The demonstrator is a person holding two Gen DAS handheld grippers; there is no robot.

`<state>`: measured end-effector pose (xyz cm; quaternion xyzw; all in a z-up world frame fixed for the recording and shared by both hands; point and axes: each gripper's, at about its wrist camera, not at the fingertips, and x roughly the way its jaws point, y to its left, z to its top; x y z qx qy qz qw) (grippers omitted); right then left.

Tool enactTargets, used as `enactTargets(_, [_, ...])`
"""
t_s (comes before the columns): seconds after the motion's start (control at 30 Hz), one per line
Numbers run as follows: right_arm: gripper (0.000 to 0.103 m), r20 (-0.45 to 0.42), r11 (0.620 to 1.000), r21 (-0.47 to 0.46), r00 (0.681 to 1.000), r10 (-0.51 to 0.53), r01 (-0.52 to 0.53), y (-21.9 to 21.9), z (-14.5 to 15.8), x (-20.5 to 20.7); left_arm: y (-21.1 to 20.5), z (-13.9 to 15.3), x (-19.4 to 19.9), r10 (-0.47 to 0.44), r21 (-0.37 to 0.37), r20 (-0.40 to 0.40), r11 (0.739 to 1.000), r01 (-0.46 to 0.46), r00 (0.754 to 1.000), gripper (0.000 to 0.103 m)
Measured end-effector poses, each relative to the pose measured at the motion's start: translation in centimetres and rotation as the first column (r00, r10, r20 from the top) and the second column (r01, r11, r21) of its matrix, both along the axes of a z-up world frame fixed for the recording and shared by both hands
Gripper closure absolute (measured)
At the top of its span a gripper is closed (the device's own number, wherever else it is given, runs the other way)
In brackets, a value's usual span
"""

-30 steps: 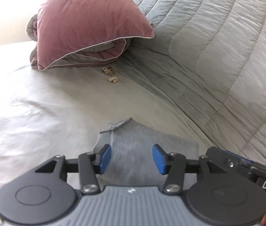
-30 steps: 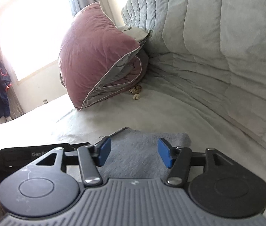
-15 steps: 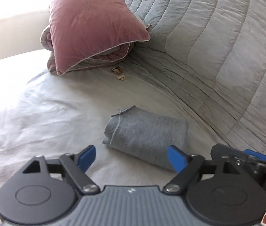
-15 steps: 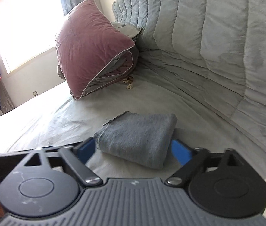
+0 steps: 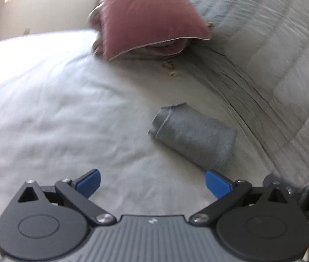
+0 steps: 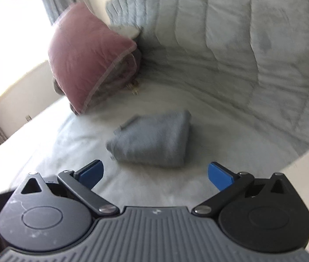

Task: Fold clothes

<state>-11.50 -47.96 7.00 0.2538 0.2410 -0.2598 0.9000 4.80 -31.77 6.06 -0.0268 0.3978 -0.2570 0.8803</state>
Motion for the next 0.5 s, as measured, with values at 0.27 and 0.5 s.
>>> enactTargets(0.27, [0.0,-0.043,1.0,-0.009,0.999,0.027,-0.027,0.0,-2.8,-0.1,1.8,-2.2,-0.1,0.048,0.069,-0.016,0.997,-0.046,0.999,0.0])
enactTargets(0.5, [0.0,-0.047,1.0,-0.013,0.999,-0.016,0.015,-0.5,-3.7,-0.5,1.8,-2.6,0.2,0.032,0.083,-0.018,0.996,-0.031,0.999,0.0])
